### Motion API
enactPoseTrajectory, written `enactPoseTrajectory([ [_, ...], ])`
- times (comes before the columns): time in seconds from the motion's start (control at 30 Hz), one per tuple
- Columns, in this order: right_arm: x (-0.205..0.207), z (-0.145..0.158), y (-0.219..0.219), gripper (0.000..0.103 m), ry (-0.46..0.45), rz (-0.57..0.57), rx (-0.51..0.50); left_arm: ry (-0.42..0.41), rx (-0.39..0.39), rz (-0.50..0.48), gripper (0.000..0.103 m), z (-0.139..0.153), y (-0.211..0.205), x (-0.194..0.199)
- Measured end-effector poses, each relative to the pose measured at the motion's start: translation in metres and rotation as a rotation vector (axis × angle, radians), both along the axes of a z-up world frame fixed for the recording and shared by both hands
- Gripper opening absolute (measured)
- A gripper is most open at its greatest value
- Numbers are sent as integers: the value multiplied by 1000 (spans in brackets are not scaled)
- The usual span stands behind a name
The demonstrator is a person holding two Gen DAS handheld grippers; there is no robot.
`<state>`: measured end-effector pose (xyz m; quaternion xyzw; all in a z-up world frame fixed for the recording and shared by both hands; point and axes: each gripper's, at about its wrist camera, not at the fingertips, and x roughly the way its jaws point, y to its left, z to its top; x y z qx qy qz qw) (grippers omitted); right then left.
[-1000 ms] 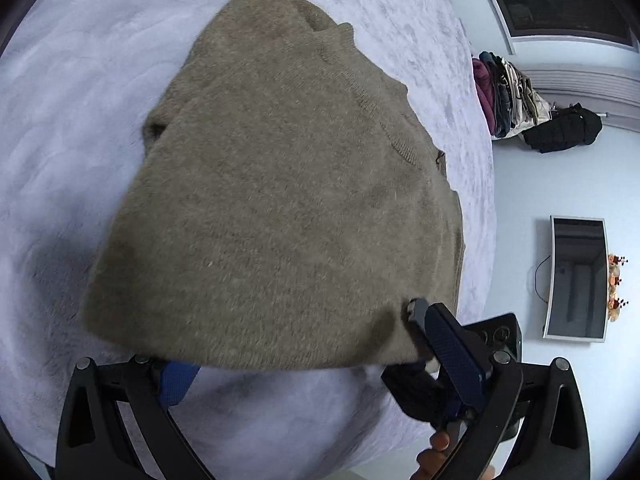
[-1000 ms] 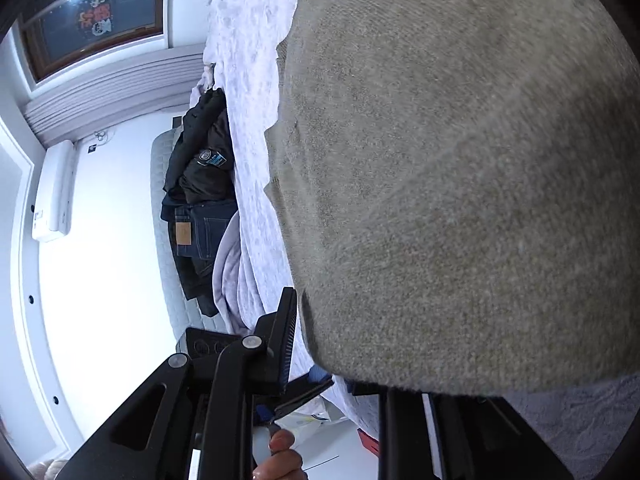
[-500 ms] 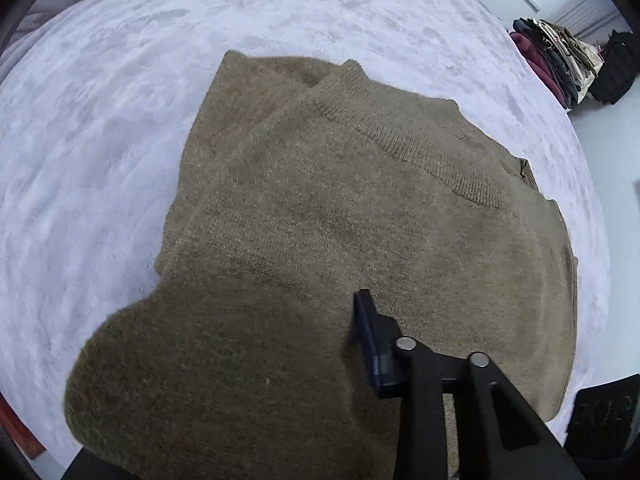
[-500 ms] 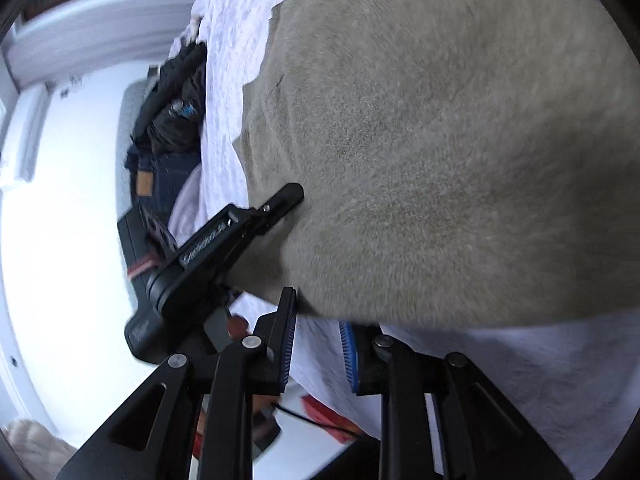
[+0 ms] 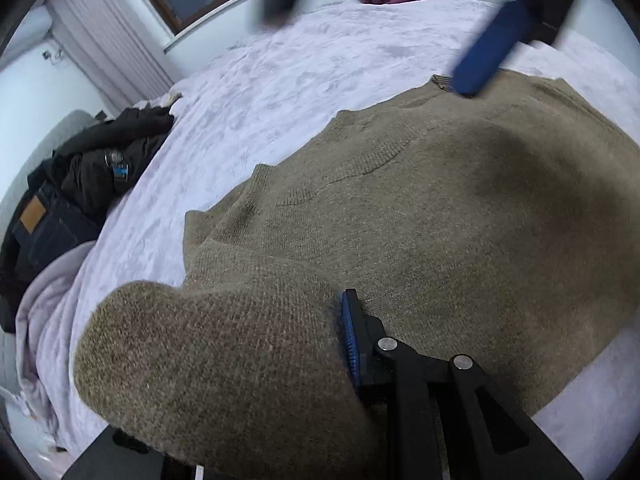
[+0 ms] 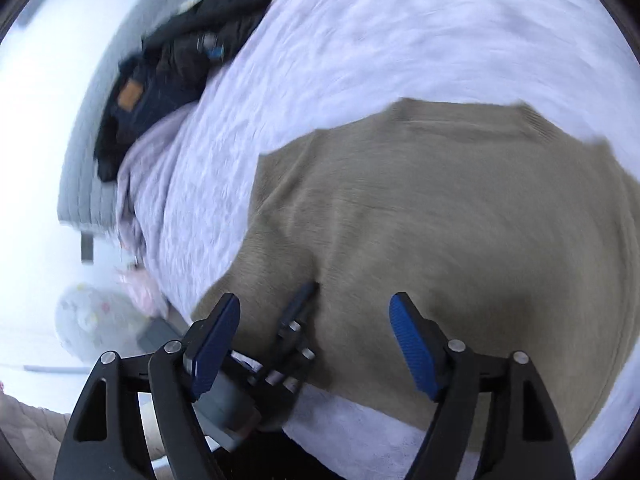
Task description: Fold small clothes
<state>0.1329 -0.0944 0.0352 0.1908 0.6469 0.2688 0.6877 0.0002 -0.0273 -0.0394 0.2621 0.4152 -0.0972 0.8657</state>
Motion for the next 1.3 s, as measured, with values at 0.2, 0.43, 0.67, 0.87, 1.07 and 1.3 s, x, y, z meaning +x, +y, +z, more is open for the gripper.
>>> enactPoseTrajectory([
  [0.2, 64, -12, 114, 83, 109, 273, -131, -22, 70, -68, 22, -9, -5, -7],
  [0.43, 70, -68, 205, 83, 239, 510, -389, -8, 50, -56, 22, -10, -1, -4],
  [0.67, 69, -101, 226, 70, 256, 594, -548, 14, 31, -33, 22, -10, 3, -2],
  [0.87, 76, -65, 164, 17, 153, 458, -362, 3, -28, -23, 22, 7, 7, -7],
  [1.07, 62, -19, 65, 16, 81, 224, -13, -68, -77, -60, 22, 55, -11, -20],
  [1.3, 27, 38, -44, 16, -109, 63, 238, -195, -56, -226, 22, 100, -86, -45],
])
